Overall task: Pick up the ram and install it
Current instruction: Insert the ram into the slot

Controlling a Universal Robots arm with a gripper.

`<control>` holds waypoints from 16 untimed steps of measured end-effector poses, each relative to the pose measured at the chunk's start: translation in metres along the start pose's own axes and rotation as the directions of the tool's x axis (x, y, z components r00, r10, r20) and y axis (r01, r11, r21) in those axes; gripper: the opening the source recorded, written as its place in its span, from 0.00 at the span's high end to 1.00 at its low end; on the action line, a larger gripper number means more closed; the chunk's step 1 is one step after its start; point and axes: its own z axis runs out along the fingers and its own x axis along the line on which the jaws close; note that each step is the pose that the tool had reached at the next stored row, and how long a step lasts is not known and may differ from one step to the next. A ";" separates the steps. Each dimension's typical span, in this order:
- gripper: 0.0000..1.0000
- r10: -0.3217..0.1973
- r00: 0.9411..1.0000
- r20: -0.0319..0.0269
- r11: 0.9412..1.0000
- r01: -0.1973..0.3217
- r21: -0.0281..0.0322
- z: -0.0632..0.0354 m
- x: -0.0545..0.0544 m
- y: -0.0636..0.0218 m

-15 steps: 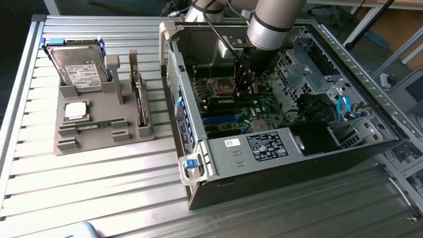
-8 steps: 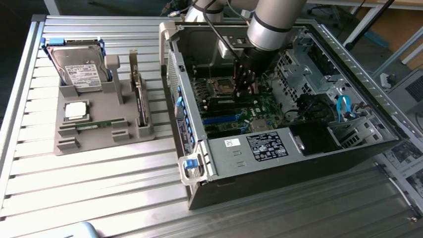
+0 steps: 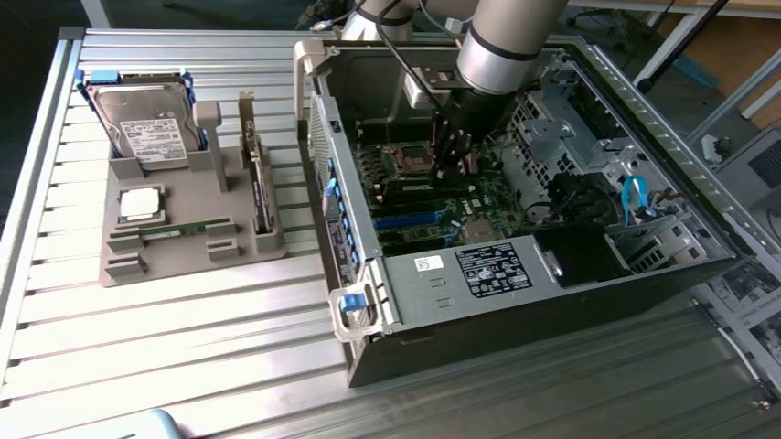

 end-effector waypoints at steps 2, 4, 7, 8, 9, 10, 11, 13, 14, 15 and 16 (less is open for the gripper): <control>0.88 0.000 1.000 0.000 1.000 0.000 0.000 0.0000 0.000 0.0000; 0.88 0.000 1.000 0.000 1.000 0.000 0.000 0.0000 0.000 0.0000; 0.88 0.000 1.000 0.000 1.000 0.000 0.000 0.0001 0.001 -0.0004; 0.88 0.000 1.000 0.000 1.000 0.000 0.000 0.0002 0.002 -0.0007; 0.88 0.000 1.000 0.000 1.000 0.000 0.000 0.0002 0.002 -0.0012; 0.88 0.000 1.000 0.000 1.000 0.000 0.000 0.0002 0.002 -0.0015; 0.88 0.000 1.000 0.000 1.000 0.000 0.000 0.0002 0.003 -0.0016; 0.88 0.000 1.000 0.000 1.000 0.000 0.000 0.0003 0.003 -0.0017; 0.88 0.000 1.000 0.000 1.000 0.000 0.000 0.0003 0.004 -0.0018; 0.88 0.000 1.000 0.000 1.000 0.000 0.000 0.0003 0.004 -0.0018; 0.88 0.000 1.000 0.000 1.000 0.000 0.000 0.0004 0.004 -0.0018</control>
